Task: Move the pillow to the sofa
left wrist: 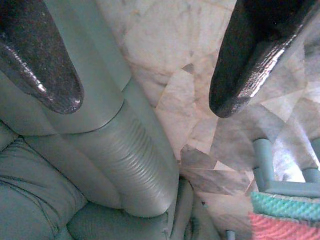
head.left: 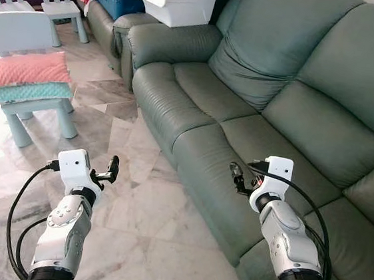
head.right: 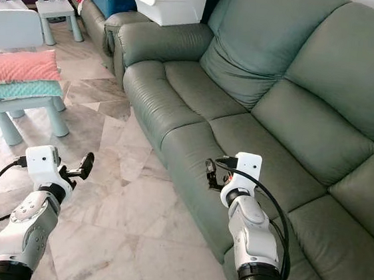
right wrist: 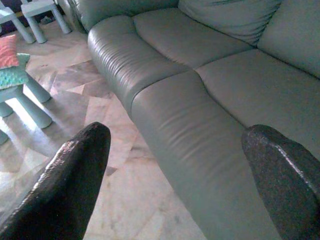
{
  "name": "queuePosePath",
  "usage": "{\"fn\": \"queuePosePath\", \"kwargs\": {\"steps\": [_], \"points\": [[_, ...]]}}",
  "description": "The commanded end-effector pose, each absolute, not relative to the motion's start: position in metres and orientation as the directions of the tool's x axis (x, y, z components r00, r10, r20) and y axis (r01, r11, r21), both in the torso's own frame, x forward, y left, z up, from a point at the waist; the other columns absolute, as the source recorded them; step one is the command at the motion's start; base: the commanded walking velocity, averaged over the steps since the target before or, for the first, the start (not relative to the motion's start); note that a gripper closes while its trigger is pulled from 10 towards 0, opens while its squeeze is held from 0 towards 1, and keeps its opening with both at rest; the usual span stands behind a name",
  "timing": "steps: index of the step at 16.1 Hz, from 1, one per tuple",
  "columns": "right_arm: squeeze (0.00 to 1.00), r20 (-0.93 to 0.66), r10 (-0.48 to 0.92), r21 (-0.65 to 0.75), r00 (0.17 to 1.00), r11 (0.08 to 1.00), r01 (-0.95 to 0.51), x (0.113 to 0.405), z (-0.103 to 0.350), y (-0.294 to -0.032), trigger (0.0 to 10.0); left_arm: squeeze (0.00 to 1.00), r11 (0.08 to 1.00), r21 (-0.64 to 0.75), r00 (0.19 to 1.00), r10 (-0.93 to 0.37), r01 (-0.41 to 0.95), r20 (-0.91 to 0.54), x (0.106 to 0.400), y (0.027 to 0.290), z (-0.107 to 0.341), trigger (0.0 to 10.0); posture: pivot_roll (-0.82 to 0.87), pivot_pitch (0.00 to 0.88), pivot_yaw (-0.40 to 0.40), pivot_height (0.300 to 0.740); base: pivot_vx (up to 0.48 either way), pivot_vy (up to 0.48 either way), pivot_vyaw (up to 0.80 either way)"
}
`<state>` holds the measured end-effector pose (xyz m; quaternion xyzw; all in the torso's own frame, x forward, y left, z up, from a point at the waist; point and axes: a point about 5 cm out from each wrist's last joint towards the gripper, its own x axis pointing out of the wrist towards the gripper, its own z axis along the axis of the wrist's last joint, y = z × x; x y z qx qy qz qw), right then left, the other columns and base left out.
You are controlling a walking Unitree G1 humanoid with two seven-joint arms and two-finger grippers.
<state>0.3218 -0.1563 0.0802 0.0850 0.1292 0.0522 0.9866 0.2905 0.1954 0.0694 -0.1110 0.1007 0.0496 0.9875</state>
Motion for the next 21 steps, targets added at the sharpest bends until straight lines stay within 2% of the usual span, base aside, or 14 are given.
{"fn": "queuePosePath", "kwargs": {"steps": [1,4,6,7,9,10,11,12,13,15,16,17,18,21], "points": [[0.0,-0.218,0.132,0.167,0.967,0.981,-0.096,0.325,0.089,-0.156,10.0,0.0,0.97,-0.211,0.977,0.077,-0.119,-0.198,0.291,0.196,0.072,10.0,-0.14,0.052,-0.054,0.74,0.0,0.0,0.0],[0.0,-0.218,0.132,0.167,0.967,0.981,-0.096,0.325,0.089,-0.156,10.0,0.0,0.97,-0.211,0.977,0.077,-0.119,-0.198,0.291,0.196,0.072,10.0,-0.14,0.052,-0.054,0.74,0.0,0.0,0.0],[0.0,-0.194,0.163,0.346,0.967,0.934,-0.088,0.337,0.094,-0.148,10.0,0.0,0.939,-0.283,0.95,0.108,-0.195,-0.294,0.3,0.206,0.075,10.0,-0.12,0.058,-0.003,0.74,0.0,0.0,0.0],[0.0,-0.184,0.139,0.323,0.973,0.944,-0.073,0.339,0.096,-0.152,10.0,0.0,0.952,-0.233,0.958,0.134,-0.196,-0.255,0.306,0.212,0.082,10.0,-0.12,0.052,-0.001,0.74,0.0,0.0,0.0],[0.0,-0.16,0.126,0.252,0.979,0.964,-0.082,0.339,0.098,-0.154,10.0,0.0,0.944,-0.269,0.965,0.127,-0.188,-0.23,0.313,0.215,0.09,10.0,-0.12,0.04,-0.001,0.74,0.0,0.0,0.0],[0.0,-0.132,0.154,0.275,0.979,0.955,-0.113,0.339,0.102,-0.152,10.0,0.0,0.953,-0.265,0.977,0.099,-0.148,-0.187,0.315,0.214,0.096,10.0,-0.1,0.036,0.006,0.74,0.0,0.0,0.0],[0.0,-0.071,0.139,0.209,0.988,0.97,-0.121,0.339,0.106,-0.153,10.0,0.0,0.96,-0.255,0.984,0.073,-0.114,-0.163,0.314,0.215,0.097,10.0,-0.1,0.036,0.006,0.74,0.0,0.0,0.0],[0.0,-0.087,0.152,0.188,0.985,0.973,-0.134,0.339,0.105,-0.15,10.0,0.0,0.961,-0.261,0.987,0.055,-0.093,-0.15,0.313,0.215,0.098,10.0,-0.11,0.027,0.021,0.74,0.0,0.0,0.0],[0.0,-0.087,0.178,0.23,0.98,0.961,-0.154,0.333,0.104,-0.15,10.0,0.0,0.982,-0.179,0.992,0.031,-0.053,-0.123,0.311,0.214,0.097,10.0,-0.11,0.021,0.027,0.74,0.0,0.0,0.0],[0.0,-0.084,0.103,0.052,0.991,0.994,-0.099,0.332,0.101,-0.156,10.0,0.0,0.985,-0.171,0.991,-0.048,0.026,-0.124,0.307,0.206,0.095,10.0,-0.13,0.021,0.03,0.74,0.0,0.0,0.0],[0.0,-0.107,0.098,0.137,0.989,0.987,-0.083,0.329,0.1,-0.157,10.0,0.0,0.993,-0.109,0.991,-0.047,0.034,-0.123,0.307,0.202,0.093,10.0,-0.14,0.024,0.025,0.74,0.0,0.0,0.0],[0.0,-0.133,0.073,0.078,0.988,0.995,-0.063,0.328,0.098,-0.157,10.0,0.0,0.99,-0.138,0.994,-0.003,-0.011,-0.105,0.307,0.202,0.093,10.0,-0.14,0.024,0.025,0.74,0.0,0.0,0.0],[0.0,-0.129,0.099,0.08,0.987,0.993,-0.089,0.327,0.099,-0.155,10.0,0.0,0.981,-0.192,0.993,-0.003,-0.02,-0.118,0.309,0.201,0.091,10.0,-0.15,0.026,0.017,0.74,0.0,0.0,0.0],[0.0,-0.116,0.107,0.04,0.987,0.994,-0.103,0.331,0.105,-0.157,10.0,0.0,0.983,-0.182,0.996,0.023,-0.039,-0.089,0.312,0.199,0.093,10.0,-0.15,0.03,0.01,0.74,0.0,0.0,0.41]]}}
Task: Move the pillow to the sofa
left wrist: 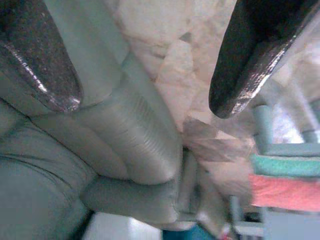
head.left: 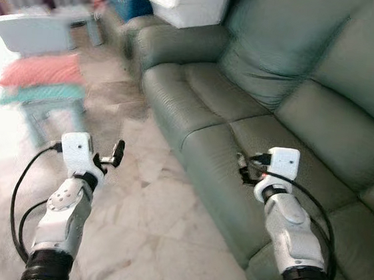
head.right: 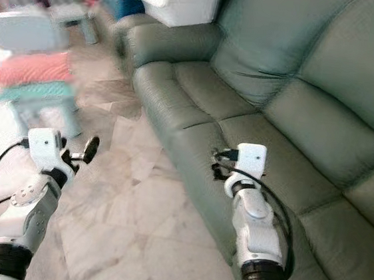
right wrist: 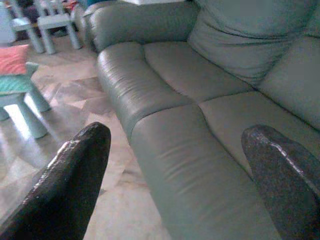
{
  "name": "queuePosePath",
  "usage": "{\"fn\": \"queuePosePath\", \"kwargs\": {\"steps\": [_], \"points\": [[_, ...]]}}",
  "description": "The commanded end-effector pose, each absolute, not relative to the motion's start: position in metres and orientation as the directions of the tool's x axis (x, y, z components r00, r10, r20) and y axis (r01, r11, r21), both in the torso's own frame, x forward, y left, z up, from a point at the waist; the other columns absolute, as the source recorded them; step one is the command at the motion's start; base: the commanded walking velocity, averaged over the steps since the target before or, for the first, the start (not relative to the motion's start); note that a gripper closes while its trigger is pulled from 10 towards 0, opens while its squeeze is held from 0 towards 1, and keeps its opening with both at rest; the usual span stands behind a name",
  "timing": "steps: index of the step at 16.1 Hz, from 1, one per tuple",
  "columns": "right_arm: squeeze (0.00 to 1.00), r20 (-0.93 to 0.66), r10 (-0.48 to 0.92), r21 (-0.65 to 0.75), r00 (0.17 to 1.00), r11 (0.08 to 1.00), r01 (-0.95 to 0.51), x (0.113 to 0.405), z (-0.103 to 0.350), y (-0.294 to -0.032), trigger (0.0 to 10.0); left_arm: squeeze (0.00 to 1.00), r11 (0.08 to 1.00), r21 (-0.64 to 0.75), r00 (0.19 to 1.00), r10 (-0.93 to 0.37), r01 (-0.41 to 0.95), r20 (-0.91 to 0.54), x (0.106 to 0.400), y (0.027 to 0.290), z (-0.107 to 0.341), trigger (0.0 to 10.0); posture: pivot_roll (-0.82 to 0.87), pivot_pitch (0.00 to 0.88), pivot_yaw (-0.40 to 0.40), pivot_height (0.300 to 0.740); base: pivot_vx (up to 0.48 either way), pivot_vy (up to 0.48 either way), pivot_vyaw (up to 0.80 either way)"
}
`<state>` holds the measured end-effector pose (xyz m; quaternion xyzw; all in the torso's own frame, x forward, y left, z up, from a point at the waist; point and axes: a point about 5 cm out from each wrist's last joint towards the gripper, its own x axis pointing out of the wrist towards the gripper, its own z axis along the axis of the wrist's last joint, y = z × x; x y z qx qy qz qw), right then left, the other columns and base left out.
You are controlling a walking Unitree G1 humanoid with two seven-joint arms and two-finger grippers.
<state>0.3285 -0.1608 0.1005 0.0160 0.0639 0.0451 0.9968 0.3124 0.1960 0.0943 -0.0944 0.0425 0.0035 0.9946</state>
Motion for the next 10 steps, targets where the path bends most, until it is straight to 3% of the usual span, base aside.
{"fn": "queuePosePath", "kwargs": {"steps": [1,10], "points": [[0.0,-0.113,0.107,0.027,0.988,0.994,-0.104,0.333,0.107,-0.157,10.0,0.0,0.982,-0.184,0.996,0.024,-0.039,-0.08,0.312,0.201,0.094,10.0,-0.15,0.031,0.011,0.74,0.0,0.0,0.8],[0.0,-0.1,0.134,-0.004,0.986,0.991,-0.135,0.336,0.11,-0.144,10.0,0.0,0.974,-0.219,0.997,0.047,-0.061,-0.067,0.314,0.204,0.092,10.0,-0.16,0.039,0.007,0.74,0.0,0.0,0.78]]}}
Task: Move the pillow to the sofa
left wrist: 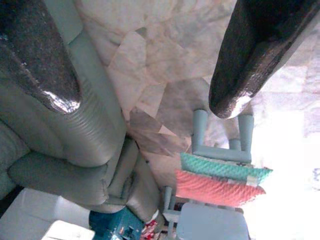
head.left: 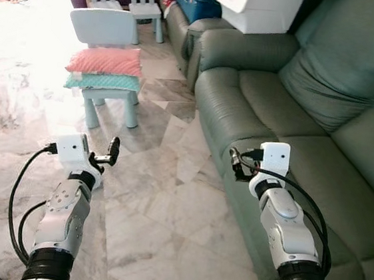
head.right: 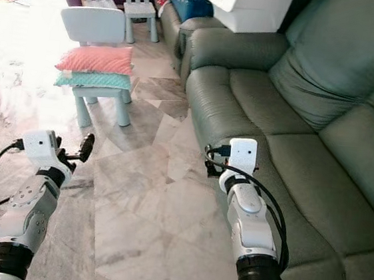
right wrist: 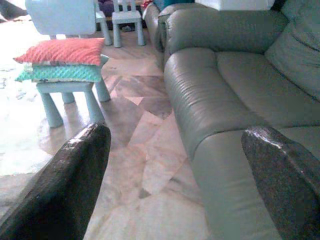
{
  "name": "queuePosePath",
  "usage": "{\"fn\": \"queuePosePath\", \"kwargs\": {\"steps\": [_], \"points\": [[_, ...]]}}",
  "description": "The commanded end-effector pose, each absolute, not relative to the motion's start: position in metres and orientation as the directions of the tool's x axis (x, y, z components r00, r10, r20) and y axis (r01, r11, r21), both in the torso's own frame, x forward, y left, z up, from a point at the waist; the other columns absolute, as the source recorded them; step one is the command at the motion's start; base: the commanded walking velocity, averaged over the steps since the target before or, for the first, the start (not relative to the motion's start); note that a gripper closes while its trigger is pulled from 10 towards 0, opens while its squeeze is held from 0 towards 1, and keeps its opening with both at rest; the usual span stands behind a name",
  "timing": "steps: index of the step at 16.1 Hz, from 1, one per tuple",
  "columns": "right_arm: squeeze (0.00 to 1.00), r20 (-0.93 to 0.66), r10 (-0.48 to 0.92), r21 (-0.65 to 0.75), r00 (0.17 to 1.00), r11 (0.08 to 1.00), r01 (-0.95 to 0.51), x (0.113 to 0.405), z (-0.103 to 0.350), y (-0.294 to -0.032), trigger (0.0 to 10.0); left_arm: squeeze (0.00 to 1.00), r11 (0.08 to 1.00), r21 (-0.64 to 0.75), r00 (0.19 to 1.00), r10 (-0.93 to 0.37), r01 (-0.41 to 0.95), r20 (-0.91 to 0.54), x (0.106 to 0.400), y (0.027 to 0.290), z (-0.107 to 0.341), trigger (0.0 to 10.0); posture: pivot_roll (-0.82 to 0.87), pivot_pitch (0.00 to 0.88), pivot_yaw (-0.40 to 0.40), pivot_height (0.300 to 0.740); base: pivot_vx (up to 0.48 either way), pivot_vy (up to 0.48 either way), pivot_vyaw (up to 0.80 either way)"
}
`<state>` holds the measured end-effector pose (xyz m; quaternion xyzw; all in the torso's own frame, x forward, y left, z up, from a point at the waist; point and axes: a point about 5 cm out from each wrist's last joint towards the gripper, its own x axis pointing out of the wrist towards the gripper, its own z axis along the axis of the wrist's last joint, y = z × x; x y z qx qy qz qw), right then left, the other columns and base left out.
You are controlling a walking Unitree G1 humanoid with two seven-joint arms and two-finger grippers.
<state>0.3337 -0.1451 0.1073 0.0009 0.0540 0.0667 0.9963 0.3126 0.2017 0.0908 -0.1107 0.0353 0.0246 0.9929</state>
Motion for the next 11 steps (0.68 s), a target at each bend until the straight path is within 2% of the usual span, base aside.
{"fn": "queuePosePath", "kwargs": {"steps": [1,3,11], "points": [[0.0,-0.086,0.137,0.019,0.987,0.99,-0.136,0.3352,0.1116,-0.1426,10.0,0.0,0.974,-0.22,0.997,0.047,-0.06,-0.063,0.3139,0.2052,0.0932,10.0,-0.16,0.04,0.008,0.74,0.0,0.0,0.0],[0.0,-0.085,0.143,0.024,0.986,0.99,-0.141,0.3342,0.1109,-0.1422,10.0,0.0,0.974,-0.218,0.997,0.052,-0.065,-0.063,0.312,0.2076,0.0915,10.0,-0.16,0.04,0.006,0.74,0.3,0.0,0.0],[0.0,-0.059,0.161,0.0,0.985,0.987,-0.162,0.332,0.1139,-0.1425,10.0,0.0,0.976,-0.214,0.998,0.023,-0.036,-0.062,0.3124,0.2019,0.0908,10.0,-0.17,0.033,0.011,0.74,0.374,0.274,0.0]]}}
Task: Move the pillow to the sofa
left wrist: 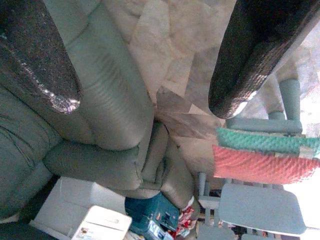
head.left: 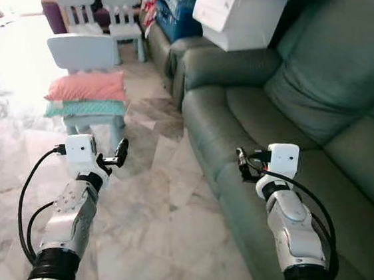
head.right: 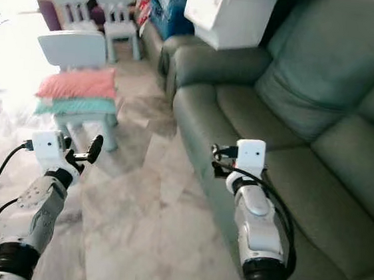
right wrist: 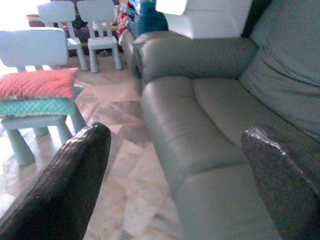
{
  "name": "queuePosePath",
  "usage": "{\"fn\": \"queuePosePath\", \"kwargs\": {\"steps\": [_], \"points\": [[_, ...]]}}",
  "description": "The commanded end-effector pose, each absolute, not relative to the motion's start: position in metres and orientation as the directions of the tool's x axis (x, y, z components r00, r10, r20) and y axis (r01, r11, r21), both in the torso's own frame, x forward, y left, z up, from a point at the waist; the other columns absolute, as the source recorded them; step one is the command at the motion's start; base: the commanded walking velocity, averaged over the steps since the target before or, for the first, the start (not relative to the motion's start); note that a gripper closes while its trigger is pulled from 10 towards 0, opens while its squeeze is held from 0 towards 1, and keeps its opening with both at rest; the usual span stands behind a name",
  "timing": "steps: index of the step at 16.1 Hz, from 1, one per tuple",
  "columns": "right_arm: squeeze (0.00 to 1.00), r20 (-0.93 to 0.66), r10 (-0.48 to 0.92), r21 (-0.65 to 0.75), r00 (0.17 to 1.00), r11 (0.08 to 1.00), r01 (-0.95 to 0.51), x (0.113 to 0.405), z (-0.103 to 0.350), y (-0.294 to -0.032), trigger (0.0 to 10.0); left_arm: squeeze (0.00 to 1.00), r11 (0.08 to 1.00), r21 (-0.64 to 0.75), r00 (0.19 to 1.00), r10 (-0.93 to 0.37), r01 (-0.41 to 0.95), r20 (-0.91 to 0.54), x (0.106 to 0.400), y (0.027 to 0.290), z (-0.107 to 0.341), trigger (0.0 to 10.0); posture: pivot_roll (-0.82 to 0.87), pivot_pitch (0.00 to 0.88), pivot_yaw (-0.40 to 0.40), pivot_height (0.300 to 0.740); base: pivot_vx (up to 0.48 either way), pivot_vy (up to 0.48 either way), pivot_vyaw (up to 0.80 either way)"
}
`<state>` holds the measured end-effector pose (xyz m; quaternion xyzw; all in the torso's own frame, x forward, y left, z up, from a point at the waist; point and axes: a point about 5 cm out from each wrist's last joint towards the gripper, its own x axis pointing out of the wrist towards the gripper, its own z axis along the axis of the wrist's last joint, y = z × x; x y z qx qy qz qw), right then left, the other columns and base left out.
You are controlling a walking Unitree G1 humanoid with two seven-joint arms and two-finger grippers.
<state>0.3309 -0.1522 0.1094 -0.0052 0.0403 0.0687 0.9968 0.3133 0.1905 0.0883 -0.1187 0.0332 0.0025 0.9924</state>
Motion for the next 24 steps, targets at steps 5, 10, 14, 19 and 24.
{"fn": "queuePosePath", "kwargs": {"steps": [5,10,14,19,24], "points": [[0.0,-0.061,0.171,-0.005,0.983,0.985,-0.172,0.3319,0.1132,-0.1402,10.0,0.0,0.97,-0.237,0.997,0.03,-0.047,-0.073,0.3128,0.2014,0.0894,10.0,-0.17,0.038,0.011,0.74,0.365,0.309,0.0],[0.0,-0.058,0.179,-0.004,0.982,0.984,-0.179,0.3321,0.1131,-0.1383,10.0,0.0,0.975,-0.216,0.997,0.033,-0.048,-0.074,0.3124,0.2028,0.0886,10.0,-0.17,0.042,0.008,0.74,0.303,0.374,0.0],[0.0,-0.036,0.189,0.001,0.981,0.982,-0.189,0.3315,0.1146,-0.1386,10.0,0.0,0.977,-0.201,0.996,0.053,-0.065,-0.066,0.3119,0.2035,0.0882,10.0,-0.17,0.039,0.01,0.74,0.338,0.339,0.0],[0.0,-0.026,0.197,-0.003,0.98,0.98,-0.197,0.3312,0.1154,-0.1373,10.0,0.0,0.977,-0.197,0.996,0.067,-0.078,-0.062,0.3129,0.2054,0.0886,10.0,-0.17,0.039,0.011,0.74,0.349,0.329,0.0],[0.0,-0.026,0.201,-0.009,0.979,0.979,-0.201,0.3307,0.1145,-0.1365,10.0,0.0,0.982,-0.177,0.996,0.058,-0.07,-0.071,0.3117,0.2019,0.0857,10.0,-0.17,0.04,0.012,0.74,0.348,0.331,0.0]]}}
